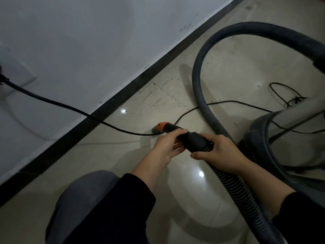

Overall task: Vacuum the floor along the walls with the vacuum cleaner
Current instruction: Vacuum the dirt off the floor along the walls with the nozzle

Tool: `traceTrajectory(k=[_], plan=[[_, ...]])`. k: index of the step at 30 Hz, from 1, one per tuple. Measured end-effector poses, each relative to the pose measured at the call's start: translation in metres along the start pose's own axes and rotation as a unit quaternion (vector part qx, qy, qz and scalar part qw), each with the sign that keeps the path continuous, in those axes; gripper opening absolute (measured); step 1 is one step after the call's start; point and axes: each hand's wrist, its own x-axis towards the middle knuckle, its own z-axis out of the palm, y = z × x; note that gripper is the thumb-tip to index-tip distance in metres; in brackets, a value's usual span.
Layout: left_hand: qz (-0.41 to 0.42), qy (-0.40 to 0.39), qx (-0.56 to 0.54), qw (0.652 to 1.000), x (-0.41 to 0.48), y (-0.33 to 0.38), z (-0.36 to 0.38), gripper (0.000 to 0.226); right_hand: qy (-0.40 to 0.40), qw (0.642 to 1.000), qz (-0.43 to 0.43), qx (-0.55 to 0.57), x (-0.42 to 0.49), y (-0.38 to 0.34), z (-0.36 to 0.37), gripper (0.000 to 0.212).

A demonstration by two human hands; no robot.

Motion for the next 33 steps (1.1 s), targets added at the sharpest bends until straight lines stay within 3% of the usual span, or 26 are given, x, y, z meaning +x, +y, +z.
traceTrajectory(k=[18, 28, 33], plan=[[0.074, 0.141, -0.104, 0.982, -0.009, 0.015, -0.044, 0.022, -0.075, 0.991, -0.102, -0.030, 0.046, -0.046, 0.025, 0.036], [0.082, 0.202, -0.127, 0.968, -0.004, 0.030, -0.063, 0.043, -0.050, 0.990, -0.132, -0.028, 0.065, -0.061, 0.051, 0.030], [0.104, 0.231, -0.158, 0.954, 0.004, 0.041, -0.075, 0.042, -0.049, 0.989, -0.138, -0.015, 0.084, -0.071, 0.066, 0.029]])
